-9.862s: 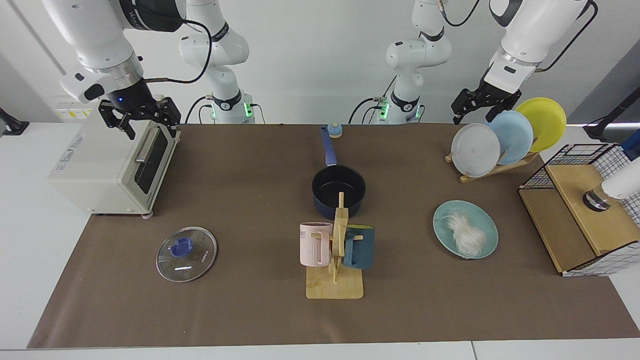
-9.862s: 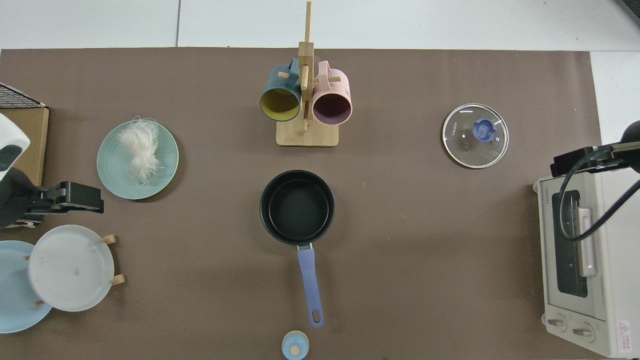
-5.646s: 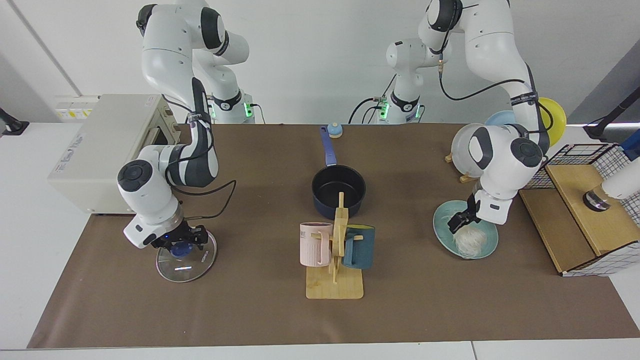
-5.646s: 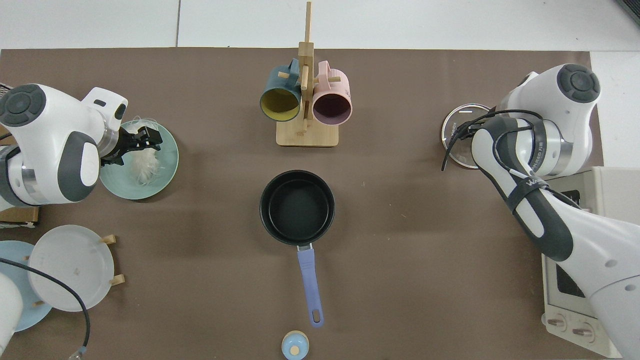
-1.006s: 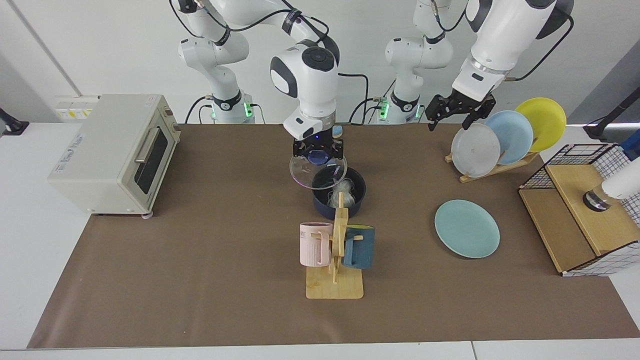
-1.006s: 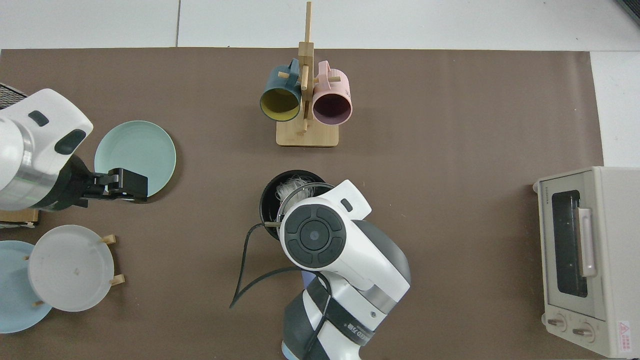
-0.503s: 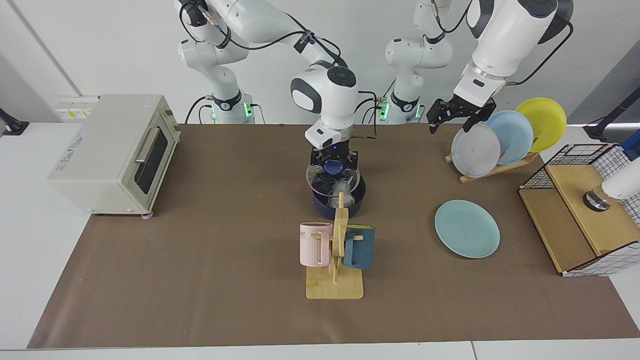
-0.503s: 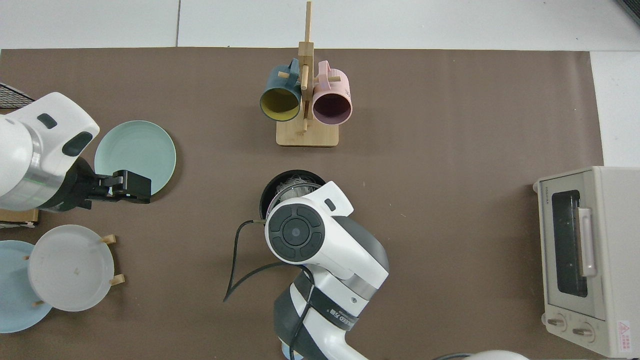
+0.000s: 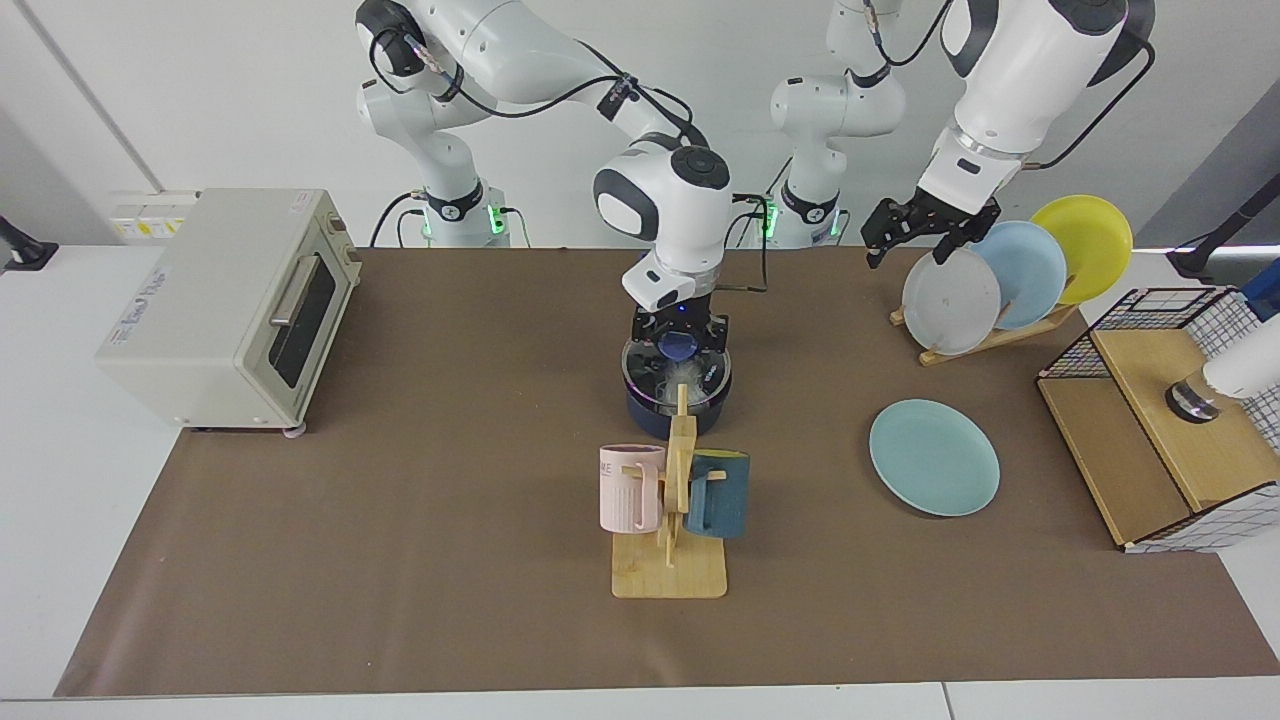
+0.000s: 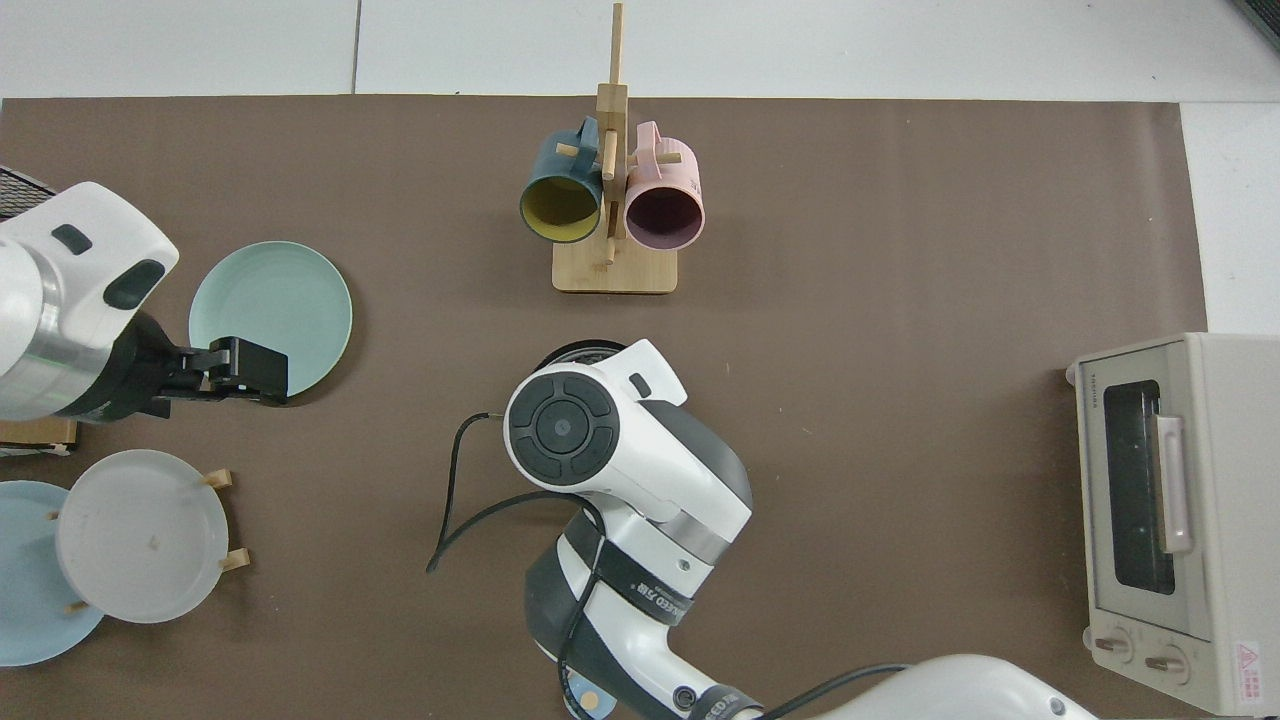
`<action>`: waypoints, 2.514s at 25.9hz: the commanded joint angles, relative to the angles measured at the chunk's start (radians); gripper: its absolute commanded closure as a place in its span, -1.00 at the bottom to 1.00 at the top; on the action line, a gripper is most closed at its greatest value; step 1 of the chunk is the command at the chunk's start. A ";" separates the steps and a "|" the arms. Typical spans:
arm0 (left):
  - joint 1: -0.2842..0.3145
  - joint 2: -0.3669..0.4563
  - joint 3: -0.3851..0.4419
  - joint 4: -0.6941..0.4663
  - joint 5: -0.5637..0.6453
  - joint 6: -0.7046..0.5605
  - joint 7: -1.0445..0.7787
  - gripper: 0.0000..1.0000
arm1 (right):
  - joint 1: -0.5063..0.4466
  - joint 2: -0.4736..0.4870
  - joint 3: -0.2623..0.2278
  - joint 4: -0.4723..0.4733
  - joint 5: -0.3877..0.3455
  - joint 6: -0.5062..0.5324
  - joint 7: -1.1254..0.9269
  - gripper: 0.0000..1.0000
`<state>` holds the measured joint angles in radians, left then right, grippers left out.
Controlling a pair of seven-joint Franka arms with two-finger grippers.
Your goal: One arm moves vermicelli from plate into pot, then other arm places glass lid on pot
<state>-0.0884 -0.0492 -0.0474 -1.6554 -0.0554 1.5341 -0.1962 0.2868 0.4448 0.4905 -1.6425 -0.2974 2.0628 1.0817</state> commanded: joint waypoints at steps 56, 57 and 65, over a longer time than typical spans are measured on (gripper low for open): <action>0.006 -0.015 -0.002 -0.010 -0.001 0.008 0.001 -1.00 | -0.008 0.072 0.057 0.213 -0.034 -0.180 0.027 -1.00; 0.006 -0.015 -0.002 -0.010 -0.001 0.008 0.001 -1.00 | -0.008 0.068 0.057 0.213 -0.034 -0.188 0.026 -1.00; 0.006 -0.015 -0.002 -0.010 -0.001 0.008 0.000 -1.00 | -0.040 0.026 0.062 0.214 -0.023 -0.213 -0.029 -1.00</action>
<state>-0.0875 -0.0499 -0.0478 -1.6553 -0.0554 1.5341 -0.1962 0.2858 0.4945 0.5290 -1.4342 -0.3059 1.8787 1.0962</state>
